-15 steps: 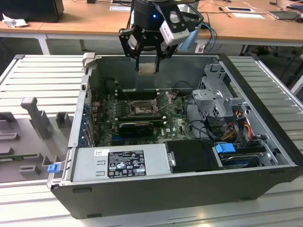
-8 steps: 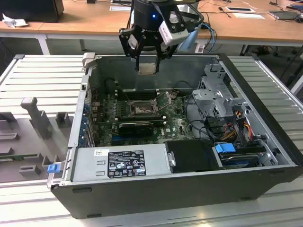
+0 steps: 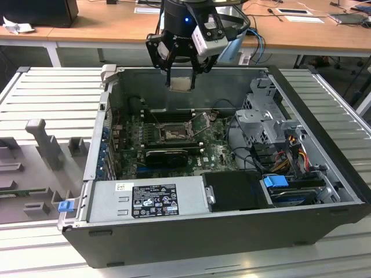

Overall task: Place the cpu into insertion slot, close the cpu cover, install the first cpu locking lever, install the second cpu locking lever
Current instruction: 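Place the cpu into insertion slot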

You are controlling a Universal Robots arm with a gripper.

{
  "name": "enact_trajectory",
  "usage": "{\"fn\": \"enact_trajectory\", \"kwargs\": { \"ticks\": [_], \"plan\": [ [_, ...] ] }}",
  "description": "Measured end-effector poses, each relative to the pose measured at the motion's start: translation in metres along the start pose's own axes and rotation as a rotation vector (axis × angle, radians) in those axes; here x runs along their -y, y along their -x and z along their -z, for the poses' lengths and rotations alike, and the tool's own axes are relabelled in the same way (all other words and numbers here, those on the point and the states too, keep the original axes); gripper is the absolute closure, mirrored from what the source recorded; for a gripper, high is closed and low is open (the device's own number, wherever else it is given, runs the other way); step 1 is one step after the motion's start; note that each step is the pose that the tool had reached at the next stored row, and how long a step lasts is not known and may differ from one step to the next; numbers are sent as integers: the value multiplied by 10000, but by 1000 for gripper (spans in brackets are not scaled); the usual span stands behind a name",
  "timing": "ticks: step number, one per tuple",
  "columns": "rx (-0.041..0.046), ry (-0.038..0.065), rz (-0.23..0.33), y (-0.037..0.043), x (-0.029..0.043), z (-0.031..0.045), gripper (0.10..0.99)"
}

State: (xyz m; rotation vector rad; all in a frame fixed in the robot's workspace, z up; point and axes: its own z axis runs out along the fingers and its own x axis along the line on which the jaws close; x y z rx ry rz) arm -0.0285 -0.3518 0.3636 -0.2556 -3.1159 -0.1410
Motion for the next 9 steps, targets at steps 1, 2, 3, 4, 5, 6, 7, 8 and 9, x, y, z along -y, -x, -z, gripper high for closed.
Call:
{"fn": "enact_trajectory", "kwargs": {
  "ticks": [1, 2, 3, 4, 5, 6, 7, 8, 9],
  "plan": [
    [22, 5, -243, 0, 0, -1, 545],
    [34, 7, -380, 0, 0, -1, 545],
    [43, 9, -473, 0, 0, -1, 545],
    [48, 10, -540, 0, 0, -1, 545],
    [58, 12, -644, 0, 0, -2, 545],
    [70, 15, -779, 0, 0, -2, 545],
    [81, 17, -904, 0, 0, -2, 545],
    [93, 20, -1043, 0, 0, -2, 545],
    [101, 22, -1130, 0, 0, -3, 545]
  ]
}}
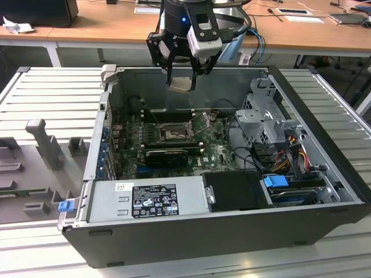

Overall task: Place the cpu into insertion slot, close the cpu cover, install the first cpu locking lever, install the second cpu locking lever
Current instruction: 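Place the cpu into insertion slot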

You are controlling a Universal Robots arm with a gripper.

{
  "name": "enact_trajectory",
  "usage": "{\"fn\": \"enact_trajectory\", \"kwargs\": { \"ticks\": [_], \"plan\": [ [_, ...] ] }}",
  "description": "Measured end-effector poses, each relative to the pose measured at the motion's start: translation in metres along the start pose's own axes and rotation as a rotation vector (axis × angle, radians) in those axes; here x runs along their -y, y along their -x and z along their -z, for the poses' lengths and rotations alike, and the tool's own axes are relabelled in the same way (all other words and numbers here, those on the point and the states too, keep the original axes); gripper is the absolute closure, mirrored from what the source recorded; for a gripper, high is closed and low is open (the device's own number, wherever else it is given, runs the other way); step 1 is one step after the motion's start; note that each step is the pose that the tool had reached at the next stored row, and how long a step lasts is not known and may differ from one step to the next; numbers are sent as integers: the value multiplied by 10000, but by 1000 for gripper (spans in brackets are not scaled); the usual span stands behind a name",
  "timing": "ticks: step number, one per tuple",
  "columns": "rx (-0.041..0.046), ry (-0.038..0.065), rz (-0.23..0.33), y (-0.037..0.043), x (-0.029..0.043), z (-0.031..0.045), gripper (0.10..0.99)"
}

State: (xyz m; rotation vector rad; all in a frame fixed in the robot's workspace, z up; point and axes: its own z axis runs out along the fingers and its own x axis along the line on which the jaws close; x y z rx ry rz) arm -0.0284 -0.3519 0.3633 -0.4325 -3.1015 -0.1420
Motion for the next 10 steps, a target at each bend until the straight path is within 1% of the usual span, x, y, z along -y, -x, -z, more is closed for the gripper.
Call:
{"fn": "enact_trajectory", "kwargs": {
  "ticks": [10],
  "plan": [
    [92, 20, -1033, 0, 0, -4, 545]
  ]
}}
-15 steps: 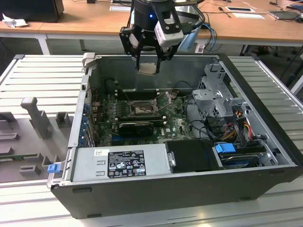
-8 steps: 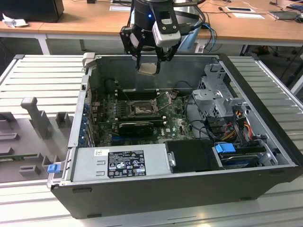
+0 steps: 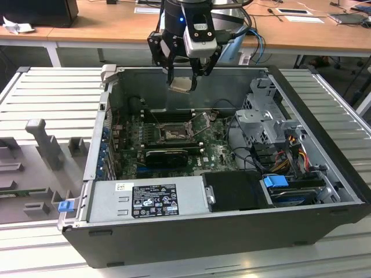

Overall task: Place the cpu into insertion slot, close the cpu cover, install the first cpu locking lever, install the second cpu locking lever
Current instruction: 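Place the cpu into insertion slot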

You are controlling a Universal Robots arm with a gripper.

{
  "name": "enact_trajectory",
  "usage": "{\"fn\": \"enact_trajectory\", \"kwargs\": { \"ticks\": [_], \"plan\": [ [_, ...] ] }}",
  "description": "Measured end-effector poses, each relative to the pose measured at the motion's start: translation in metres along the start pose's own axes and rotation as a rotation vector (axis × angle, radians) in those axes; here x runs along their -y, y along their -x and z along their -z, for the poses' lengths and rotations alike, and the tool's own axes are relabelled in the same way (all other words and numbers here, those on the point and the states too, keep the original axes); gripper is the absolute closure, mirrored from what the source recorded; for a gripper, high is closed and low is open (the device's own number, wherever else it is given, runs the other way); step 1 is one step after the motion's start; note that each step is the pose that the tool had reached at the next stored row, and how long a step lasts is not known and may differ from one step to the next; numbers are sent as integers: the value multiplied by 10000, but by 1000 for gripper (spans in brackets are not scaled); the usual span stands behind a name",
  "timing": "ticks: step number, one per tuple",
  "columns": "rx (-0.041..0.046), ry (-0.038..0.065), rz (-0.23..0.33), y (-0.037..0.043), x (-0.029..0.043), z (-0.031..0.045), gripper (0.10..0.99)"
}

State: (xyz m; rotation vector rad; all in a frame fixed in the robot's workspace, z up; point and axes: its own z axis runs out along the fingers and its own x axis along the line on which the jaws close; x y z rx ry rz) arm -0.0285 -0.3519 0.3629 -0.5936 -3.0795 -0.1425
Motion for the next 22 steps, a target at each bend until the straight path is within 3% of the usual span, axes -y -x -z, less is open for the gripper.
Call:
{"fn": "enact_trajectory", "kwargs": {
  "ticks": [10, 15, 22],
  "plan": [
    [133, 30, -1491, 0, 1, -8, 545],
    [166, 34, -1841, 0, 1, -13, 545],
    [266, -67, -2343, 1, 3, -27, 545]
  ]
}}
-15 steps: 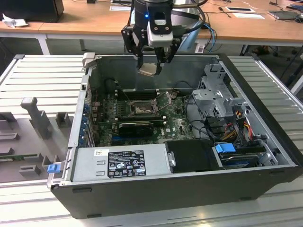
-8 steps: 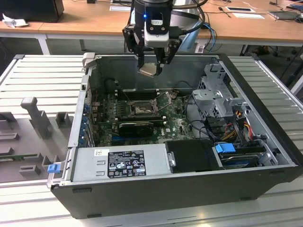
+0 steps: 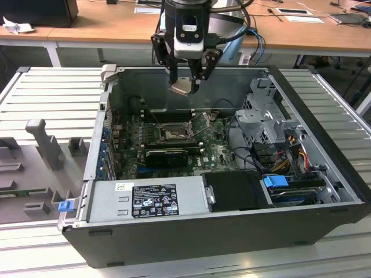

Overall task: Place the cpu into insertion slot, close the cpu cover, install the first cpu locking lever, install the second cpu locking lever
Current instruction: 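Place the cpu into insertion slot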

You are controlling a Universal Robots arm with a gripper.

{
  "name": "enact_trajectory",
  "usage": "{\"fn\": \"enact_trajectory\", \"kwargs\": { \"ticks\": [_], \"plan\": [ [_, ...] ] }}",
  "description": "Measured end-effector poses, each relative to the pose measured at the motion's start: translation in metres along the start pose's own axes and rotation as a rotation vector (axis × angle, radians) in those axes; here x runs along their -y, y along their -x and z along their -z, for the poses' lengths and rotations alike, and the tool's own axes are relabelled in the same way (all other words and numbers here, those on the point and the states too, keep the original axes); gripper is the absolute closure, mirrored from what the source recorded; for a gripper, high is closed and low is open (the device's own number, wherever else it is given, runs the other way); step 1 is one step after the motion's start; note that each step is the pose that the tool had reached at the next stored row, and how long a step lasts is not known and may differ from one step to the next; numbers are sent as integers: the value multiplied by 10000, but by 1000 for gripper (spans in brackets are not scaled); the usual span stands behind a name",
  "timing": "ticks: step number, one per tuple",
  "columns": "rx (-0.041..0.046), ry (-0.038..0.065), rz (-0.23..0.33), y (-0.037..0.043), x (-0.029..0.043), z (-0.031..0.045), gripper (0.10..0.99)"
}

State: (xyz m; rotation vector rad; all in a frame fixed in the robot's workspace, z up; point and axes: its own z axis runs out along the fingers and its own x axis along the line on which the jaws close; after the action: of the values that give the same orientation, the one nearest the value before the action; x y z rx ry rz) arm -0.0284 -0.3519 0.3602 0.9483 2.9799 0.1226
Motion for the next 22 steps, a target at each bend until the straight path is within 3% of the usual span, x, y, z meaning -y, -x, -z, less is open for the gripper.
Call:
{"fn": "enact_trajectory", "kwargs": {
  "ticks": [22],
  "plan": [
    [169, 17, -2141, 0, 2, -23, 545]
  ]
}}
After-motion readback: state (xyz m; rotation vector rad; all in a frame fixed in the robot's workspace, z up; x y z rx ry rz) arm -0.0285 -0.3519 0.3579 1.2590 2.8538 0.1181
